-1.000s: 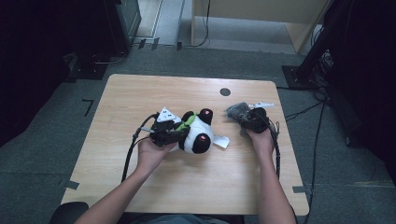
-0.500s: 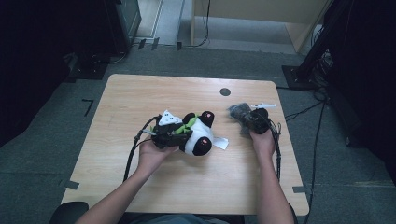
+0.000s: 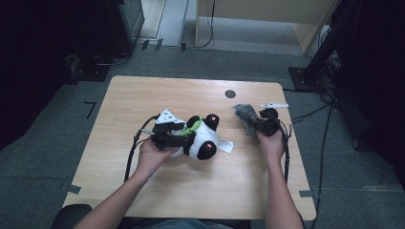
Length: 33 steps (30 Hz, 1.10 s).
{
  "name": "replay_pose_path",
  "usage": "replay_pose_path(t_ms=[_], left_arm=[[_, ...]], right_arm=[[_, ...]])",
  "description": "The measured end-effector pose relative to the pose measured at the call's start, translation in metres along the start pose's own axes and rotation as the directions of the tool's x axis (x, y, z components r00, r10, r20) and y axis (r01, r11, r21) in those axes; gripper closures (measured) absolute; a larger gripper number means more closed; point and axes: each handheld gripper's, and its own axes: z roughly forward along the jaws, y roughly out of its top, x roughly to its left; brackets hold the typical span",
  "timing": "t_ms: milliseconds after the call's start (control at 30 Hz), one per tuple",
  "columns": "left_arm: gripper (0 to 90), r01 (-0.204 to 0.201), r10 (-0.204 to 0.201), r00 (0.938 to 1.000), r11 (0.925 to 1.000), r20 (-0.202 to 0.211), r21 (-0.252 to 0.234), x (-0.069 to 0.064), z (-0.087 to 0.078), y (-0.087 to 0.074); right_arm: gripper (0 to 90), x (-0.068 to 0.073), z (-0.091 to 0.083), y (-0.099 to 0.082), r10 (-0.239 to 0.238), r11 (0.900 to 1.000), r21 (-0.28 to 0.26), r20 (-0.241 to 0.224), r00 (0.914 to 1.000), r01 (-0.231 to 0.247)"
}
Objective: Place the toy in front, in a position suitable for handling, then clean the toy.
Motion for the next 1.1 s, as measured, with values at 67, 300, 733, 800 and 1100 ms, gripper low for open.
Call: replay_pose_path(t_ms=[67, 300, 733, 800, 1100], left_arm=[[32.2, 0.013, -0.013, 0.9998, 0.9999, 0.013, -0.001, 0.004, -0.003, 0.001], [27.9, 0.004, -0.004, 0.9998, 0.9999, 0.022, 0.016, 0.015, -0.009, 0.002], [27.7, 0.025, -0.026, 0.9993, 0.9994, 0.029, 0.023, 0.043, -0.036, -0.009], [27.0, 0.018, -0.018, 0.9998, 0.9990, 0.000, 0.040, 0.045, -0.038, -0.012], [27.1, 0.058, -0.058, 0.9983, 0.9980, -0.013, 0.025, 0.053, -0.048, -0.031]], right_arm=[[76.9, 0.005, -0.003, 0.002, -0.008, 1.0000, 0.001, -0.020, 0.9998, 0.008], [78.3, 0.017, -0.014, 0.008, -0.012, 0.9997, -0.020, -0.070, 0.9975, 0.011], [77.8, 0.051, -0.036, 0.026, -0.111, 0.9935, -0.040, -0.126, 0.9859, 0.106], [77.8, 0.057, -0.039, 0.030, -0.125, 0.9916, -0.050, -0.131, 0.9834, 0.119], [77.3, 0.082, -0.049, 0.049, -0.178, 0.9838, -0.054, -0.164, 0.9704, 0.171]])
